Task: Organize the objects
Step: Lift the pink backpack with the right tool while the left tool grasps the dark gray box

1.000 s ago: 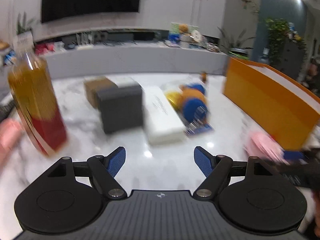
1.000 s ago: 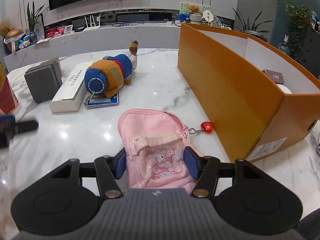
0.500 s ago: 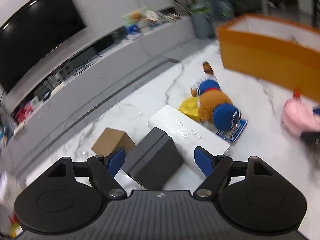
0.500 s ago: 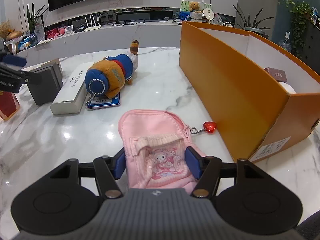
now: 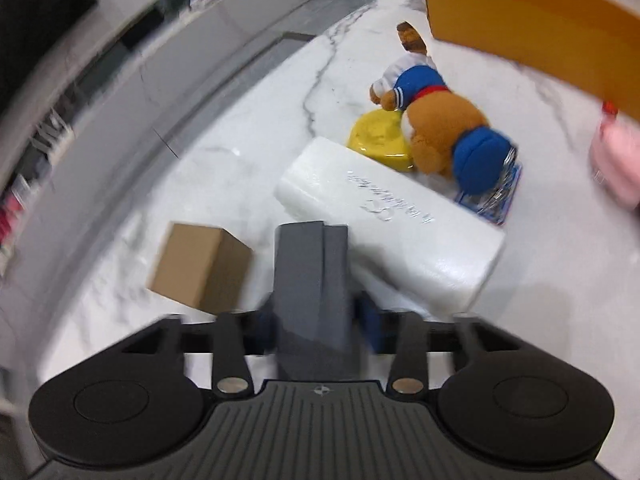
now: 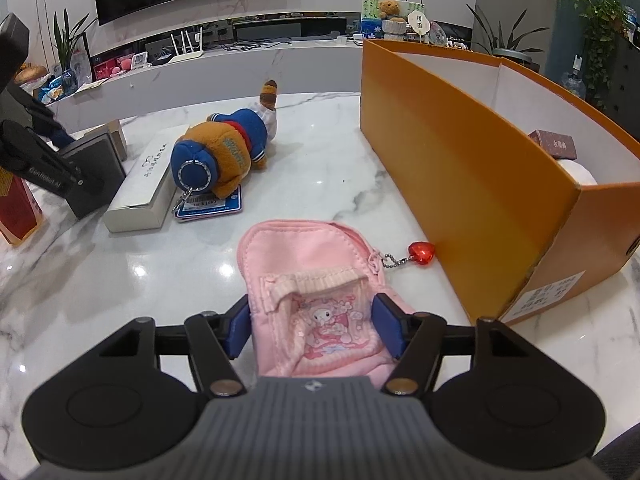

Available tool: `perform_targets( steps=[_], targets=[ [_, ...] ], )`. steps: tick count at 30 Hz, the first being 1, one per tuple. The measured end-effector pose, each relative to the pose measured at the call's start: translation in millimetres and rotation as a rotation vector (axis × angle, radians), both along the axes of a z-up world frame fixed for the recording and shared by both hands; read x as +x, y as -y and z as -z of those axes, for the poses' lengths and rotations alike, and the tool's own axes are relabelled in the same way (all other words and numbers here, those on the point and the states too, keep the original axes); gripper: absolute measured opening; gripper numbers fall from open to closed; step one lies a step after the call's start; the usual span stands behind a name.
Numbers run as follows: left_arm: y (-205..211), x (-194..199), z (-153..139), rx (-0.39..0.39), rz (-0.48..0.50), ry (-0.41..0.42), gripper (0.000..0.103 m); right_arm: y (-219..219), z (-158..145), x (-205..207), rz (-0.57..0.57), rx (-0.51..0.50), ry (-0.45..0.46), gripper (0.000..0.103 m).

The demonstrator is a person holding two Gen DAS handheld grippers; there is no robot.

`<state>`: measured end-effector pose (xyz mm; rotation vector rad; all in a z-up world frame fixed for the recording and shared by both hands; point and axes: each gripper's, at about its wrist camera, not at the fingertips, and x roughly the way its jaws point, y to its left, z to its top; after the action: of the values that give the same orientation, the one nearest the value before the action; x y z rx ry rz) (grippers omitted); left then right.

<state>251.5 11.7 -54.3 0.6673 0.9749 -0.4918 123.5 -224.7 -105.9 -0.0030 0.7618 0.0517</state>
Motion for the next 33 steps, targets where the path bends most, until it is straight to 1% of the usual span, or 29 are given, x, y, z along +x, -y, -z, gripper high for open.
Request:
perform_targets(
  steps=[4, 9, 12, 14, 19, 23, 25, 26, 27, 28, 29, 33],
  targets=[
    [4, -13, -2, -0.017, -0.025, -0.007, 0.040, -3, -1, -2, -0.011, -0.027, 0.010, 0.068],
    [2, -32, -5, -0.083, -0.068, -0.049, 0.040, -6, -2, -3, -0.020, -0.066, 0.027, 0.070],
    [-1, -49, -6, -0.122, -0.084, -0.066, 0.040, -9, -3, -6, -0.019, -0.106, 0.050, 0.081],
    [-2, -60, -7, -0.137, -0.084, -0.076, 0.040, -11, -4, -6, -0.021, -0.134, 0.061, 0.092],
    [-2, -86, -8, -0.180, -0.074, -0.103, 0.040, -15, 2, 0, -0.026, -0.190, 0.030, 0.093],
    [-1, -97, -8, -0.206, -0.077, -0.110, 0.040, -9, 5, 4, -0.001, -0.178, 0.015, 0.094],
    [-2, -100, -8, -0.225, -0.086, -0.114, 0.040, -3, 5, 7, 0.017, -0.147, 0.000, 0.096],
    [-1, -102, -8, -0.233, -0.089, -0.118, 0.040, -1, 5, 8, 0.024, -0.133, -0.010, 0.095],
    [-1, -105, -8, -0.239, -0.089, -0.121, 0.040, 1, 5, 9, 0.028, -0.125, -0.020, 0.091],
    [1, -108, -8, -0.239, -0.086, -0.123, 0.040, 1, 6, 9, 0.026, -0.117, -0.031, 0.083],
    [3, -110, -8, -0.237, -0.081, -0.124, 0.040, 1, 6, 9, 0.019, -0.109, -0.034, 0.079],
    [8, -120, -12, -0.240, -0.068, -0.117, 0.040, -5, 5, 5, -0.019, -0.120, -0.027, 0.070]
  ],
)
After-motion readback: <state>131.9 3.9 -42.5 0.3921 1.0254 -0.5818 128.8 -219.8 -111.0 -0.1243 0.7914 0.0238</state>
